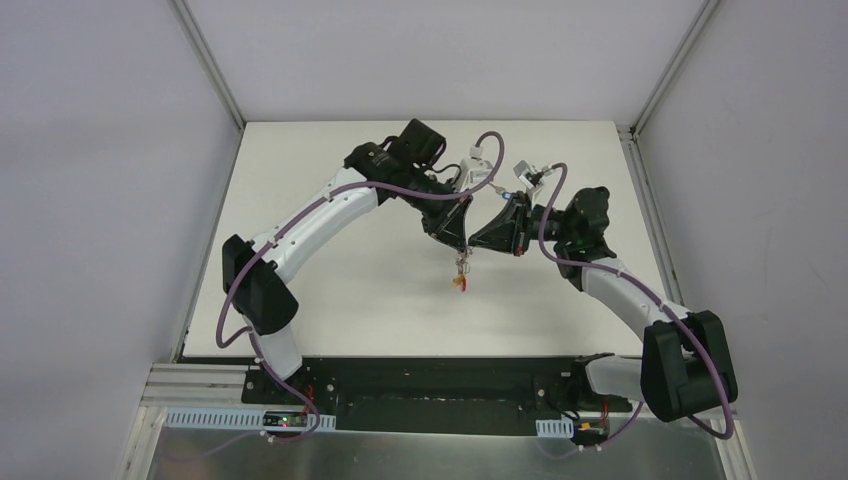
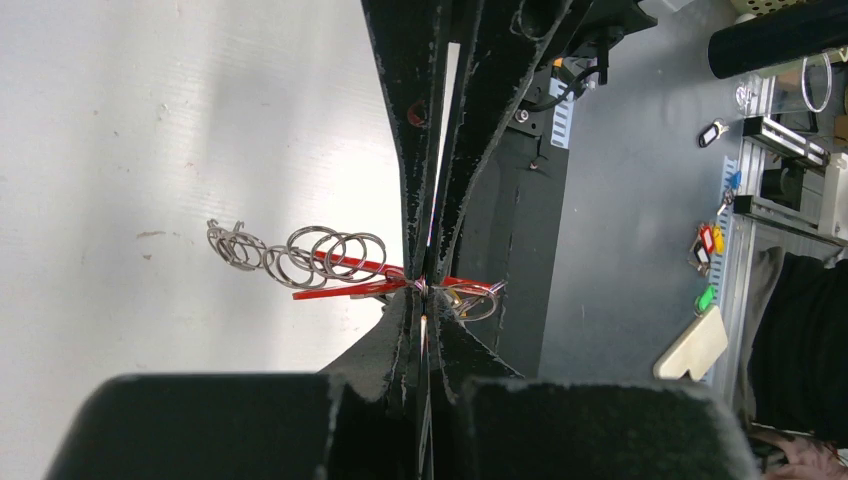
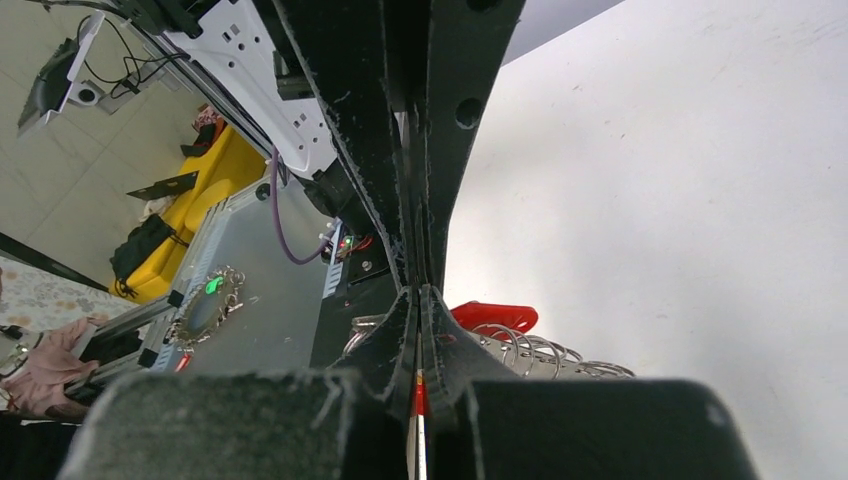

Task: Put the keys on the keyring
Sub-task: Adjust the key on the keyring.

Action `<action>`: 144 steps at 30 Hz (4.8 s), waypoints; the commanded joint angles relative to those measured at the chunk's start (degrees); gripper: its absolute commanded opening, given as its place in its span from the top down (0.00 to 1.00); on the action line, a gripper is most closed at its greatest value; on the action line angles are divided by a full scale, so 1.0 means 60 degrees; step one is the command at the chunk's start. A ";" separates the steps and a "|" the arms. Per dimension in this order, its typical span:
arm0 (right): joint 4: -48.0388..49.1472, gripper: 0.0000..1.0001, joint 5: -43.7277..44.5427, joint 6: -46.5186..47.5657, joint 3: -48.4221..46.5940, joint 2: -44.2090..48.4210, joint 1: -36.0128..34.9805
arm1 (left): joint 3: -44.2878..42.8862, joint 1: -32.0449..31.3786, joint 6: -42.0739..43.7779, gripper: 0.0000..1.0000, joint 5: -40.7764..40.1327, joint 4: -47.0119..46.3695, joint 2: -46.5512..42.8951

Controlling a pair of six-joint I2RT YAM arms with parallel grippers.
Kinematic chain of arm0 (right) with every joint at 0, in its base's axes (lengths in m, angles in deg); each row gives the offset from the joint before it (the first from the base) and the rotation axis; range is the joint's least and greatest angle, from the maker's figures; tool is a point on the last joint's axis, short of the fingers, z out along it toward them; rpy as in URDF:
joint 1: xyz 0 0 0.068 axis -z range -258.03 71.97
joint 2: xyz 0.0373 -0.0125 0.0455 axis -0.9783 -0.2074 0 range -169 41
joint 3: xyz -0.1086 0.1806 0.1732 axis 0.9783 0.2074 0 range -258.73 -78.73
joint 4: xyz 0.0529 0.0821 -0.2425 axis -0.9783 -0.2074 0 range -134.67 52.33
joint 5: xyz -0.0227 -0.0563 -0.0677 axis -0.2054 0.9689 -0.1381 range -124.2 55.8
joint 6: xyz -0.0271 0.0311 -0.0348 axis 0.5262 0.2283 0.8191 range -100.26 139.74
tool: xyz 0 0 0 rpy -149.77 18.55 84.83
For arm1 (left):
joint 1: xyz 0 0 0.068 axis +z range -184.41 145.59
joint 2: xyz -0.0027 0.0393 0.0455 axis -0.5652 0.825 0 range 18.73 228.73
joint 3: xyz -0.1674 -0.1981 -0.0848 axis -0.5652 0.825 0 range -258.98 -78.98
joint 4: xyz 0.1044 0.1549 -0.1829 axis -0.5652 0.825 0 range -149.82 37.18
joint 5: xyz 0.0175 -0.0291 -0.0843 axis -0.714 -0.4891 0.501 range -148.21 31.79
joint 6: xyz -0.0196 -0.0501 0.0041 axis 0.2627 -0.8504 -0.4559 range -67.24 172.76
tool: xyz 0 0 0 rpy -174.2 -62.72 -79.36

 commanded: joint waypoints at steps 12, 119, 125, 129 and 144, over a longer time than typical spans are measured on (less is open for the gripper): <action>-0.1046 1.00 -0.0538 0.1225 -0.0235 0.0231 -0.0100 | -0.1289 0.0031 -0.0016 1.00 -0.0359 0.1967 0.0269; -0.0541 1.00 -0.0879 0.0215 -0.0628 -0.0154 -0.0509 | 0.2283 -0.0139 0.4362 0.73 0.0171 -0.1117 -0.1177; -0.0541 1.00 -0.0638 0.0228 -0.0577 -0.0024 -0.0451 | 0.2259 -0.0173 0.4190 1.00 0.0288 -0.0883 -0.0956; -0.0552 1.00 -0.0337 0.0268 -0.0492 0.0061 -0.0382 | 0.2304 -0.0203 0.3523 1.00 0.0392 -0.0900 -0.0908; -0.0555 1.00 -0.0088 0.0459 -0.0300 0.0105 -0.0291 | 0.2493 -0.0189 0.0859 0.94 0.0815 -0.2122 -0.0987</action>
